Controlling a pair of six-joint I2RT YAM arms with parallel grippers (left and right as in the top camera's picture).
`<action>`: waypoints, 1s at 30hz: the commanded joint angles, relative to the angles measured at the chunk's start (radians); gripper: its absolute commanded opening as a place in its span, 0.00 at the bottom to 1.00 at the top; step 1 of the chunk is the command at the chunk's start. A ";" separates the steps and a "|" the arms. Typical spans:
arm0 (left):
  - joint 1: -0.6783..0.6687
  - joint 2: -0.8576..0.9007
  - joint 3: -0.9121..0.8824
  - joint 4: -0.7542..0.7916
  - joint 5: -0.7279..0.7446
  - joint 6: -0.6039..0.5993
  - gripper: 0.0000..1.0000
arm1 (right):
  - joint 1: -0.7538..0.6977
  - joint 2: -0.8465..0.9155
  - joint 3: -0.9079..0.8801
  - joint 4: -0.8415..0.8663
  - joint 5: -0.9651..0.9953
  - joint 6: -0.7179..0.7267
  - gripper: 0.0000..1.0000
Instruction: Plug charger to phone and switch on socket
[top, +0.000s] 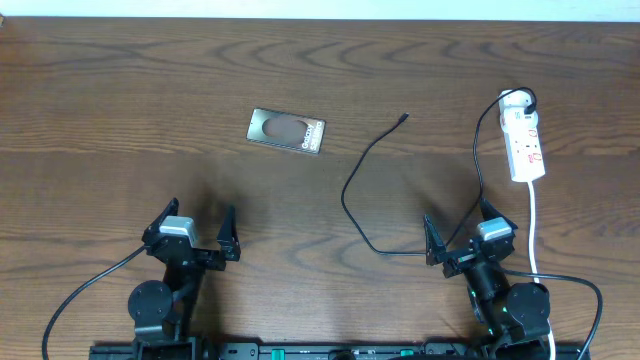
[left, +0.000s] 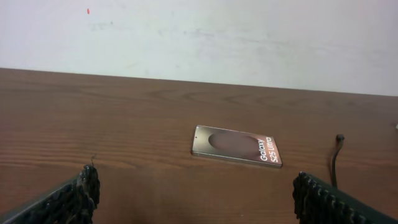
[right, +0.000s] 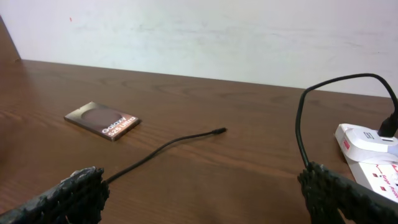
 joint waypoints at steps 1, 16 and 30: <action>-0.003 -0.006 -0.027 -0.016 0.002 0.027 0.98 | 0.008 -0.006 -0.002 -0.005 0.008 -0.008 0.99; -0.003 -0.006 -0.027 -0.016 0.008 0.026 0.98 | 0.008 -0.006 -0.002 -0.005 0.008 -0.008 0.99; -0.003 0.140 0.046 -0.030 0.116 -0.310 0.98 | 0.008 -0.006 -0.002 -0.005 0.008 -0.008 0.99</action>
